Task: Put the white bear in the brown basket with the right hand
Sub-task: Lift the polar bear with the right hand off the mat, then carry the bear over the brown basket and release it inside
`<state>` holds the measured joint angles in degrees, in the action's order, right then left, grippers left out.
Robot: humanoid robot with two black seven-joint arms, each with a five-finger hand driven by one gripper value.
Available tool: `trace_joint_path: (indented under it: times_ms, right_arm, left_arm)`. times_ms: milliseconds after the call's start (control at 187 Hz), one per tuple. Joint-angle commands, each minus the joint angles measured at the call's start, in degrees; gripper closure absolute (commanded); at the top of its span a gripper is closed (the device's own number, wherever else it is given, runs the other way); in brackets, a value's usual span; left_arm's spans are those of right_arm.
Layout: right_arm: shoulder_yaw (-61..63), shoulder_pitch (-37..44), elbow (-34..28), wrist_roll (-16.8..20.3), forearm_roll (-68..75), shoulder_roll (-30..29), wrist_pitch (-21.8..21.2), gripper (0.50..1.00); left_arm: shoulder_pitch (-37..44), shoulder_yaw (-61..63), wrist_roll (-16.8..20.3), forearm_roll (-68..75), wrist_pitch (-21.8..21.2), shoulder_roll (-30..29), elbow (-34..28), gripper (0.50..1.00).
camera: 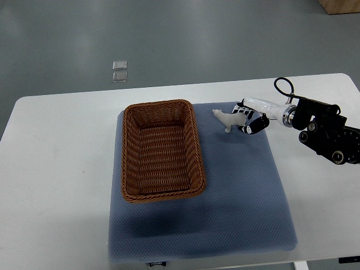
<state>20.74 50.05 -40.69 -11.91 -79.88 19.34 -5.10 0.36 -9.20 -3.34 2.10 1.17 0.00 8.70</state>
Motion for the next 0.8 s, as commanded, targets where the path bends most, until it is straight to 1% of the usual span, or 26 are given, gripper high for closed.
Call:
trace_joint_path:
  times_ms: [0,118,251,380,652,797]
  right_arm:
    - [0.00,0.22,0.00,0.22,-0.01,-0.01,0.00,1.000]
    - [0.00,0.48,-0.09,0.22,-0.10,-0.01,0.09,1.000]
    - [0.09,1.45,-0.53,0.05,0.08,-0.01,1.85,1.000]
    - [0.09,2.95,-1.41,-0.13,0.08,0.17,1.85,1.000]
    - [-0.26,8.57,-7.65,-0.22,0.08,-0.01,0.97,1.000]
    - [-4.04,11.56,-11.43,-0.74,0.17,-1.06,-0.08,1.000]
  left_arm:
    - [-0.01,0.06,0.00,0.01,-0.03,0.00,0.00,0.500]
    - [-0.01,-0.03,0.00,0.01,-0.03,0.00,0.00,0.500]
    - [-0.01,-0.03,0.00,0.01,-0.03,0.00,0.00,0.500]
    - [-0.01,-0.03,0.00,0.01,-0.03,0.00,0.00,0.500]
    - [-0.01,0.06,0.00,0.01,-0.03,0.00,0.00,0.500]
    - [-0.01,0.06,0.00,0.01,-0.03,0.00,0.00,0.500]
